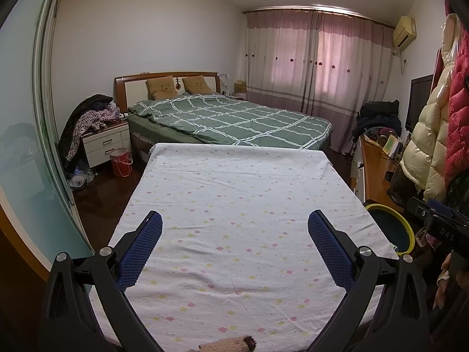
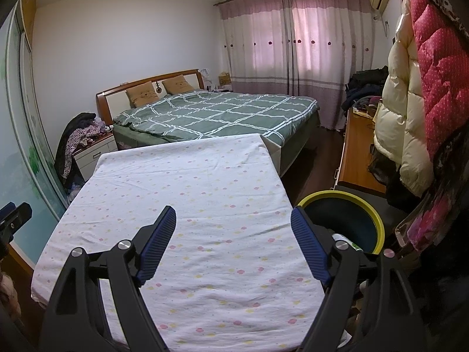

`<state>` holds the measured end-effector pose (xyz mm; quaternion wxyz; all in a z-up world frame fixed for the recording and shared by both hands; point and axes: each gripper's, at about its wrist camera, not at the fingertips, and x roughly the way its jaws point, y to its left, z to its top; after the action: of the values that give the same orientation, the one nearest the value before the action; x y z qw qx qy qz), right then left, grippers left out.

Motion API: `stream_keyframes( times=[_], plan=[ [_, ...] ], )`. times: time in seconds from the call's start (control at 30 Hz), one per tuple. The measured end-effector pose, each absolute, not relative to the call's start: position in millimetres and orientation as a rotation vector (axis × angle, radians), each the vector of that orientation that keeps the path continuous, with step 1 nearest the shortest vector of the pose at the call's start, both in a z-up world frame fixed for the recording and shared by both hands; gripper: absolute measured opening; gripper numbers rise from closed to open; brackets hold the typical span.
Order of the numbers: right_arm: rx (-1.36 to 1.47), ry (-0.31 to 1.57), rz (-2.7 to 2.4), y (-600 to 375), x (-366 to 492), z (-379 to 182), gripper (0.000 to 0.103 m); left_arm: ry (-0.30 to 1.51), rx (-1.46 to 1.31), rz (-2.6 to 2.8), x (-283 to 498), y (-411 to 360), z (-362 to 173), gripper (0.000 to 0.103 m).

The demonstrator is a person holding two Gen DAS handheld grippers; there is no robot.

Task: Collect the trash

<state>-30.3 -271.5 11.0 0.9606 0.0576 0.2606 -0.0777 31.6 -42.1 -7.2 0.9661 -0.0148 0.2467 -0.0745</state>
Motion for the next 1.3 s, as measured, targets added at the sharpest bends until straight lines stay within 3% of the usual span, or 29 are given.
stream_keyframes(
  times=[1.3],
  plan=[
    [0.125, 0.531, -0.157, -268.4, -30.1, 7.9, 0.076, 0.527, -0.024, -0.192, 39.5, -48.8, -15.9, 0.098]
  ],
)
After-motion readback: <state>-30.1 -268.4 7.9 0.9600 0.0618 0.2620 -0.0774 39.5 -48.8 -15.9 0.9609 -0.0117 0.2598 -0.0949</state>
